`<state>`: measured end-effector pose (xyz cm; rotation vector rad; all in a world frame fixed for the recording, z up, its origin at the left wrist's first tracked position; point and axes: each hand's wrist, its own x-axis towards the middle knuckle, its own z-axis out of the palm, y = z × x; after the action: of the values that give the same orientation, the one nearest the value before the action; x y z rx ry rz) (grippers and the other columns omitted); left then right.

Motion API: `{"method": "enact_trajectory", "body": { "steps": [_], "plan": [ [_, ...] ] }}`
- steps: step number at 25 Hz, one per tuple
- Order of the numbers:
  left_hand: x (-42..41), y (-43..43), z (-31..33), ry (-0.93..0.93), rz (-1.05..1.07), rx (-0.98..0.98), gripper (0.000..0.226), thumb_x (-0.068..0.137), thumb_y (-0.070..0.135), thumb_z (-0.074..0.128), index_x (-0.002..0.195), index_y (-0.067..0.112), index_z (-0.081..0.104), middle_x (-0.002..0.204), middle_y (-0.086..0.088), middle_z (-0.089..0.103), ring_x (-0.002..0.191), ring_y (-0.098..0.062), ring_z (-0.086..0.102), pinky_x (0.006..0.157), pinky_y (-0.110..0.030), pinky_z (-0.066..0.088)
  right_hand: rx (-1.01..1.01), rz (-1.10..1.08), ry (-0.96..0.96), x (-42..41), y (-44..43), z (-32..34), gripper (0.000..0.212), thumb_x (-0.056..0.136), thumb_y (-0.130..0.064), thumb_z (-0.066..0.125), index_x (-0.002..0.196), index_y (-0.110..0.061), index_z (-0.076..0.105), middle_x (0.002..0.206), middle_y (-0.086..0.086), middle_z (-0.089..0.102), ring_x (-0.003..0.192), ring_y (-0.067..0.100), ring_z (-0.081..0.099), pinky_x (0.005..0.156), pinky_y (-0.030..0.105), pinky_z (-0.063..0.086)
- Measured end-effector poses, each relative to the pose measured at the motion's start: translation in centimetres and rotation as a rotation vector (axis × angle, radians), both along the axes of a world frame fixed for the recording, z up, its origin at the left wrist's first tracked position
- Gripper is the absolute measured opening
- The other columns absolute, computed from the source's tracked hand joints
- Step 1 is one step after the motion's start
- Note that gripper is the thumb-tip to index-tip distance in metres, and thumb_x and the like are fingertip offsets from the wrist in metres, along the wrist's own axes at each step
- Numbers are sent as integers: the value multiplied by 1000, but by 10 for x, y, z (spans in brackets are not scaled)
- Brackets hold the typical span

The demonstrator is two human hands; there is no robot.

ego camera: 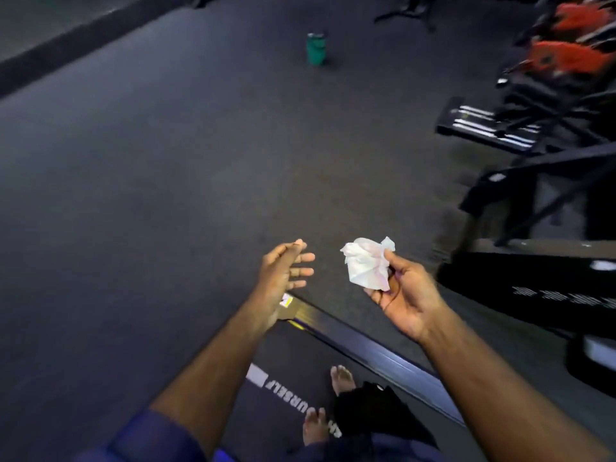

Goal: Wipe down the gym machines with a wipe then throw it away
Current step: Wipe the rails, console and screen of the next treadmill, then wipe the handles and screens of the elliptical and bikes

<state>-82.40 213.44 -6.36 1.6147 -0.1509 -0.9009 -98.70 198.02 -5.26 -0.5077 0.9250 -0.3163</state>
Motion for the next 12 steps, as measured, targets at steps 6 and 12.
{"method": "enact_trajectory", "body": {
  "steps": [6, 12],
  "plan": [
    [71, 75, 18, -30, 369, 63, 31, 107, 38, 55, 119, 13, 68, 115, -12, 78, 90, -24, 71, 72, -34, 53, 128, 304, -104, 141, 26, -3, 31, 107, -24, 52, 126, -6, 68, 111, 10, 79, 91, 21, 78, 84, 35, 62],
    [115, 148, 31, -53, 701, 56, 32, 105, 42, 58, 114, 15, 71, 112, -10, 79, 94, -28, 74, 81, -41, 56, 178, 617, -105, 257, 87, 2, 37, 105, -26, 55, 136, -7, 63, 116, 6, 76, 100, 20, 74, 97, 37, 56]
  ]
}}
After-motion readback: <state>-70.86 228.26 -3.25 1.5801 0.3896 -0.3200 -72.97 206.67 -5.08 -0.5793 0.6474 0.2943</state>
